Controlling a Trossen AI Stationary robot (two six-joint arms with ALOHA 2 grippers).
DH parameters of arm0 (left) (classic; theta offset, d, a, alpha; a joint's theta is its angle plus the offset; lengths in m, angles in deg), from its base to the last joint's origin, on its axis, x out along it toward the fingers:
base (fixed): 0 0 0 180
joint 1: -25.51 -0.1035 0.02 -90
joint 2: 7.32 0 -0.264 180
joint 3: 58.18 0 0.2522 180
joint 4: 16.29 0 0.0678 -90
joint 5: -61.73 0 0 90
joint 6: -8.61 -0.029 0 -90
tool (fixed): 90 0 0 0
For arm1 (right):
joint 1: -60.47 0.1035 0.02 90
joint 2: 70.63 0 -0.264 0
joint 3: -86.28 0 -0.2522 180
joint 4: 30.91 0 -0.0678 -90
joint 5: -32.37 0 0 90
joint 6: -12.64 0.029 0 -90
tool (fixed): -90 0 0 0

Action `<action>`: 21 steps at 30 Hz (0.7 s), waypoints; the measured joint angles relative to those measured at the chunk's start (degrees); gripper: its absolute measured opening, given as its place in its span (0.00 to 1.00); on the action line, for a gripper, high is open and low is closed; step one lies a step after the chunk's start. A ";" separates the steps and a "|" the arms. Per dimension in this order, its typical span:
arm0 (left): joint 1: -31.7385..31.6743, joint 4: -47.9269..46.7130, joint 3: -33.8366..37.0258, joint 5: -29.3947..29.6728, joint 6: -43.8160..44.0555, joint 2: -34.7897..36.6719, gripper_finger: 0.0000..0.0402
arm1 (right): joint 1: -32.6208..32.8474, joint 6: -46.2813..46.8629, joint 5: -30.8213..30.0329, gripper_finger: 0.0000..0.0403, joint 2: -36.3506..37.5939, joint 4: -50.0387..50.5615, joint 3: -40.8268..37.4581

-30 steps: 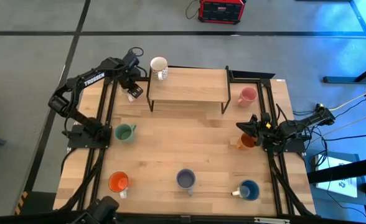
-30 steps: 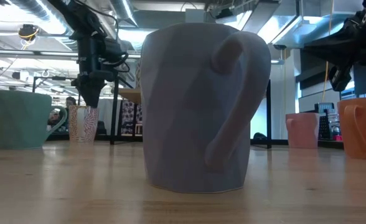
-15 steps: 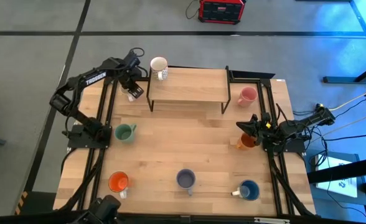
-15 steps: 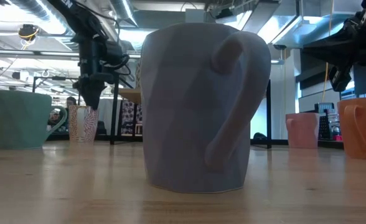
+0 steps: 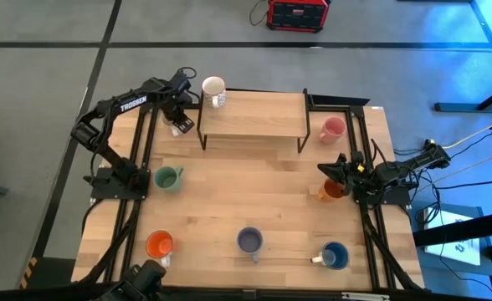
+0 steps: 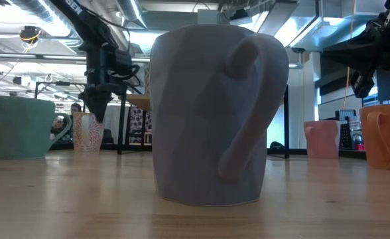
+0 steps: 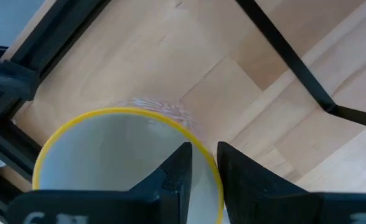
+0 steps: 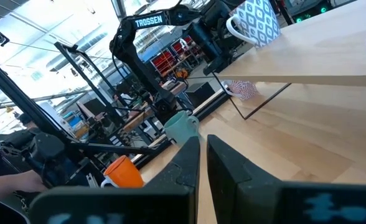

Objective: Place coffee mugs
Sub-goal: Put the red patterned mug on the shelf

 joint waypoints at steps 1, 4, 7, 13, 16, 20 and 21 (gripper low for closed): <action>0.04 -0.05 0.00 0.01 -0.25 -0.04 0.14 | 0.00 0.00 0.00 0.05 0.02 0.00 0.00; 0.03 -0.38 0.00 0.63 -0.30 -0.04 0.08 | 0.00 0.00 0.00 0.05 0.01 0.00 0.00; 0.03 -0.39 0.01 1.38 -0.72 0.67 0.03 | 0.01 0.00 0.02 0.05 0.00 0.00 0.00; 0.89 -6.72 -3.41 3.36 -0.47 5.10 0.04 | 0.00 0.00 0.07 0.05 0.02 0.02 0.00; 1.78 -11.51 -7.09 4.74 0.47 7.47 0.04 | 0.00 0.00 -0.19 0.05 0.01 0.02 0.00; 3.95 -19.92 -13.48 5.83 3.69 9.85 0.03 | 0.01 -0.01 -0.63 0.05 0.00 0.02 0.00; 4.72 -22.41 -15.02 5.81 4.36 10.36 0.03 | -0.01 -0.02 -0.63 0.05 0.02 0.02 0.00</action>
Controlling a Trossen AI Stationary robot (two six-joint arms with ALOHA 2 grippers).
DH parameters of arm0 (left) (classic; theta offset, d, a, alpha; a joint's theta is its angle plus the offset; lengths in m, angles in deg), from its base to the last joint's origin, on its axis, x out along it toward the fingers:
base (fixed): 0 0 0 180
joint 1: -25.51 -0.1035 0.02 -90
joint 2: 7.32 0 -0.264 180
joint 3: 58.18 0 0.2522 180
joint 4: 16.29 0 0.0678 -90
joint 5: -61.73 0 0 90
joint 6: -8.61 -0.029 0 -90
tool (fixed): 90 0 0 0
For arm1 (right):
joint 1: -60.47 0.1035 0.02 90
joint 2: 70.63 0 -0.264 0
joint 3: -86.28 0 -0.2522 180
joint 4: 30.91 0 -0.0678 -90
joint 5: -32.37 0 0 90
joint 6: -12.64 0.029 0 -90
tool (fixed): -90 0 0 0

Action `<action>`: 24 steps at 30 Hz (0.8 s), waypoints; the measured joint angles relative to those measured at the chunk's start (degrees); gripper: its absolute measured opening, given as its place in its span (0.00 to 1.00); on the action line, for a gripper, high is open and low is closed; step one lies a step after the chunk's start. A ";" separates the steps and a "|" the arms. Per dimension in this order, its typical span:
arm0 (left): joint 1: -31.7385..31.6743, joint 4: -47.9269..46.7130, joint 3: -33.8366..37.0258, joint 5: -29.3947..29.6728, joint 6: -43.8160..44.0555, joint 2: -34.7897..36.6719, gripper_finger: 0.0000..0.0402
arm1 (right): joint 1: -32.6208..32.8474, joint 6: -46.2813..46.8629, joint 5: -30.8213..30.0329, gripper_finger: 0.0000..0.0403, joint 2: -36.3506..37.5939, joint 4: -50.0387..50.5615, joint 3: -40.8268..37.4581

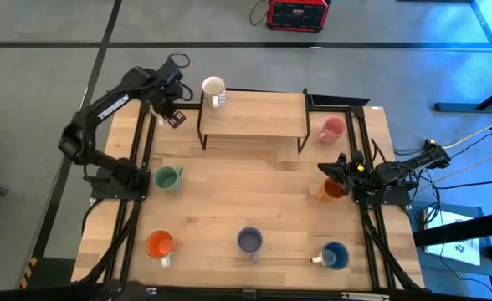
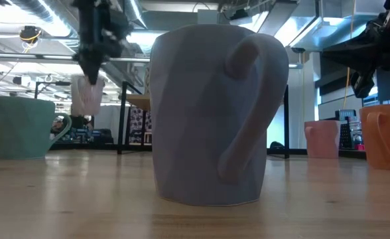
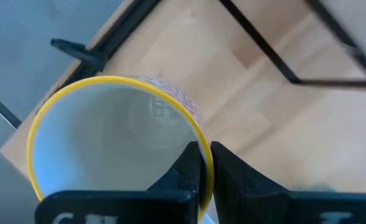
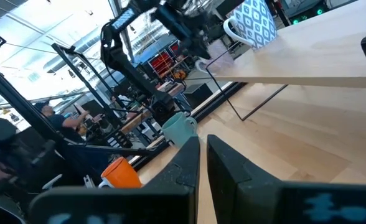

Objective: Place coffee mugs
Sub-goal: Put the red patterned mug on the shelf

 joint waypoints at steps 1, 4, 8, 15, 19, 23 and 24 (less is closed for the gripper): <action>0.90 -2.40 -1.58 0.13 0.38 0.36 0.03 | 0.02 0.01 0.00 0.05 -0.01 0.00 0.00; 3.77 -6.84 -6.49 0.12 2.14 1.32 0.03 | 0.00 0.01 0.00 0.05 -0.01 0.00 0.00; 8.78 -11.05 -12.08 -1.77 2.60 1.88 0.03 | 0.00 0.00 0.00 0.05 0.00 0.02 0.00; 21.19 -13.01 -19.11 -4.75 9.14 1.86 0.04 | 0.01 -0.01 0.00 0.05 0.00 0.16 0.00; 27.78 -11.81 -21.80 -4.60 12.14 1.86 0.04 | 0.00 -0.02 0.00 0.05 0.00 0.88 0.00; 34.12 -7.31 -22.88 -4.41 14.68 0.67 0.04 | 0.01 -0.09 0.17 0.05 -0.01 1.29 0.00; 35.48 -6.32 -23.06 -4.23 15.14 0.15 0.04 | 0.00 -0.16 0.25 0.05 0.00 1.31 0.00</action>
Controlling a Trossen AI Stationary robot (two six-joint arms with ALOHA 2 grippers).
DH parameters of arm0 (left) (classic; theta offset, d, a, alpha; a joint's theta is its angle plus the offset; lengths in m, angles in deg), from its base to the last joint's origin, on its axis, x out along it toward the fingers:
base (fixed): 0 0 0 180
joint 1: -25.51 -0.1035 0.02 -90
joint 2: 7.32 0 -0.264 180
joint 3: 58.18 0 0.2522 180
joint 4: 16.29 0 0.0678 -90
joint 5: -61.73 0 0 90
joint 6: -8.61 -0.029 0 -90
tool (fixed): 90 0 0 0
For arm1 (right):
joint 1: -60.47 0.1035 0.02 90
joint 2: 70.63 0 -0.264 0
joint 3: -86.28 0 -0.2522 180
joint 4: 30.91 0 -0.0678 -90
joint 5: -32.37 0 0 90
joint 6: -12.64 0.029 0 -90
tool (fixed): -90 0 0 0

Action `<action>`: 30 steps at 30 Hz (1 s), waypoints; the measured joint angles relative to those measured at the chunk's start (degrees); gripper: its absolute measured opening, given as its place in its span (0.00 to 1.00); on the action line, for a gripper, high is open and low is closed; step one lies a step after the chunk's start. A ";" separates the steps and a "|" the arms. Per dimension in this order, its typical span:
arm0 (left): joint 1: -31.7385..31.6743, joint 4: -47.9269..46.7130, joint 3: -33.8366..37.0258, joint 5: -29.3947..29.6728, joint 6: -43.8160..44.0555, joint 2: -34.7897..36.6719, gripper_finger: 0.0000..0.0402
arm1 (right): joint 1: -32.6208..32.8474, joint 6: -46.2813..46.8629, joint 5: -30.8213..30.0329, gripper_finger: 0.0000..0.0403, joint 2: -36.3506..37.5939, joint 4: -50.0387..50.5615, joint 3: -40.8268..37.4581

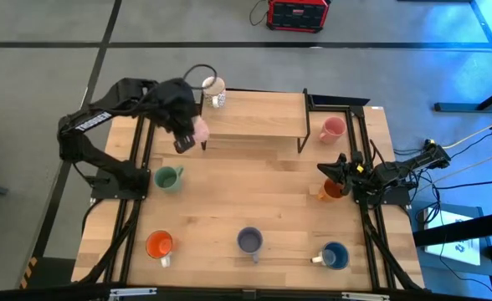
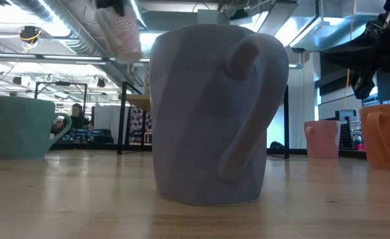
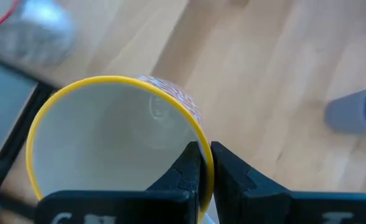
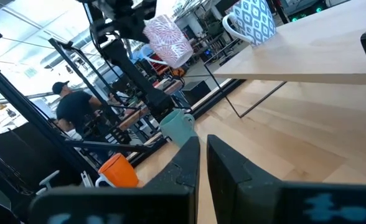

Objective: Place coffee mugs
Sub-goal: Put the red patterned mug on the shelf

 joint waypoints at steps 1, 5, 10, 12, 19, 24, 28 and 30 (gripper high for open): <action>1.27 1.04 -0.22 0.13 0.41 -0.56 0.04 | 0.01 -0.02 0.12 0.05 -0.01 0.02 0.00; 5.14 4.74 -2.00 0.18 1.07 -4.43 0.04 | 0.01 -0.02 0.19 0.05 0.00 0.12 0.00; 7.93 5.27 -9.66 1.00 -0.83 -12.86 0.04 | 0.02 -0.02 1.21 0.05 0.00 0.16 0.00; 8.15 4.66 -14.15 1.23 -1.51 -16.70 0.04 | 0.02 -0.02 1.32 0.05 0.00 0.20 0.00; 5.99 2.61 -30.28 7.47 -6.09 -29.09 0.04 | 0.00 0.12 1.89 0.05 0.00 0.26 0.02; 1.73 5.66 -32.21 10.27 -6.39 -33.47 0.05 | 0.00 0.18 2.79 0.05 -0.02 0.31 0.02; -1.70 3.66 -31.77 12.30 -5.16 -35.91 0.05 | 0.02 0.18 2.79 0.05 -0.13 0.33 0.02; -2.96 2.24 -31.72 12.61 -4.87 -37.22 0.05 | 0.01 0.18 2.79 0.05 -0.15 0.33 0.02</action>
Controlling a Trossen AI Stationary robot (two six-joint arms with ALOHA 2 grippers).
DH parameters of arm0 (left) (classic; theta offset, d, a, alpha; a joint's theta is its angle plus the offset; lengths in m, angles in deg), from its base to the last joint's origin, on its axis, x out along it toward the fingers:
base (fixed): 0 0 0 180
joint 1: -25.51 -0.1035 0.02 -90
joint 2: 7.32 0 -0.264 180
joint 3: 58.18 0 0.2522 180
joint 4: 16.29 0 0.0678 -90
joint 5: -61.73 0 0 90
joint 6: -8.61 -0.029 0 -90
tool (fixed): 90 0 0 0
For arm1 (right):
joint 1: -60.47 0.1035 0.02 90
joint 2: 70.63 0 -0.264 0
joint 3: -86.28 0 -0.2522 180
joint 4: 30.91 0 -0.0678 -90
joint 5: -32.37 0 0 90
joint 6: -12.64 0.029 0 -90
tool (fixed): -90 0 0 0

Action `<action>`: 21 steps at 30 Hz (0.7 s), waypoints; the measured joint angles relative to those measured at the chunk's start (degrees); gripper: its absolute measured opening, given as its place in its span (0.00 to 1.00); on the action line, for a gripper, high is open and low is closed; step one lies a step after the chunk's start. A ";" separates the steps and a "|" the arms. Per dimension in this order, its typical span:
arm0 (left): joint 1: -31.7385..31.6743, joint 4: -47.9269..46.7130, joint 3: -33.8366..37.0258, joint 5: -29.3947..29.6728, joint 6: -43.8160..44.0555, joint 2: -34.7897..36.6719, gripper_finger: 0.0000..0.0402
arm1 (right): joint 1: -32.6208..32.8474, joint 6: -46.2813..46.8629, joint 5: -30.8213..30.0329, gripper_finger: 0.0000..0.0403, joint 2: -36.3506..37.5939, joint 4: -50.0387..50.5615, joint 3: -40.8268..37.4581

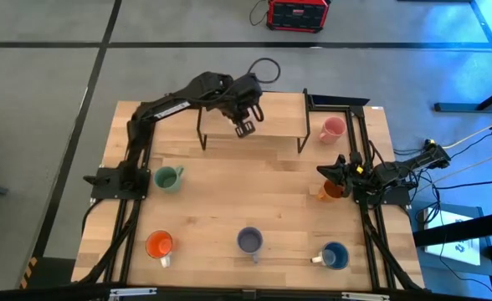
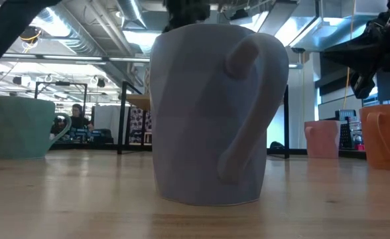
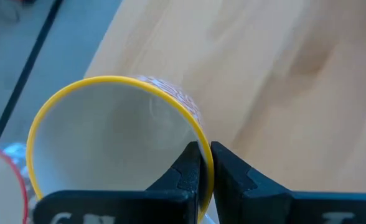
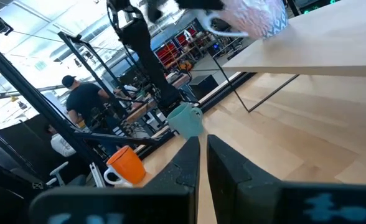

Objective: Place coffee mugs
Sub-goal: Put the red patterned mug on the shelf

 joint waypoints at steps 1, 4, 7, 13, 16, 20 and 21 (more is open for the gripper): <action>-0.56 -0.18 0.09 0.03 0.27 -0.31 0.05 | 0.00 0.01 -0.01 0.05 -0.06 0.01 0.00; -1.55 0.22 -0.03 -1.14 1.80 -0.90 0.05 | -0.01 0.02 0.00 0.05 -0.22 0.02 0.00; -2.48 -2.07 0.43 -3.80 3.45 -1.07 0.05 | -0.01 0.07 0.00 0.05 -0.37 0.00 0.00; -2.02 -1.21 0.80 -4.43 3.52 -1.07 0.05 | 0.01 0.15 -0.11 0.05 -0.37 0.02 0.00; -2.07 -0.84 0.82 -5.28 3.51 -1.17 0.05 | 0.02 0.04 -0.31 0.05 -0.37 0.02 0.00; -2.31 -1.14 0.76 -4.33 4.32 -1.96 0.05 | 0.01 0.02 -0.44 0.05 -0.37 0.02 0.00; -2.38 -1.19 0.76 -4.49 4.40 -1.91 0.05 | -0.01 0.02 -0.45 0.05 -0.37 0.02 0.00</action>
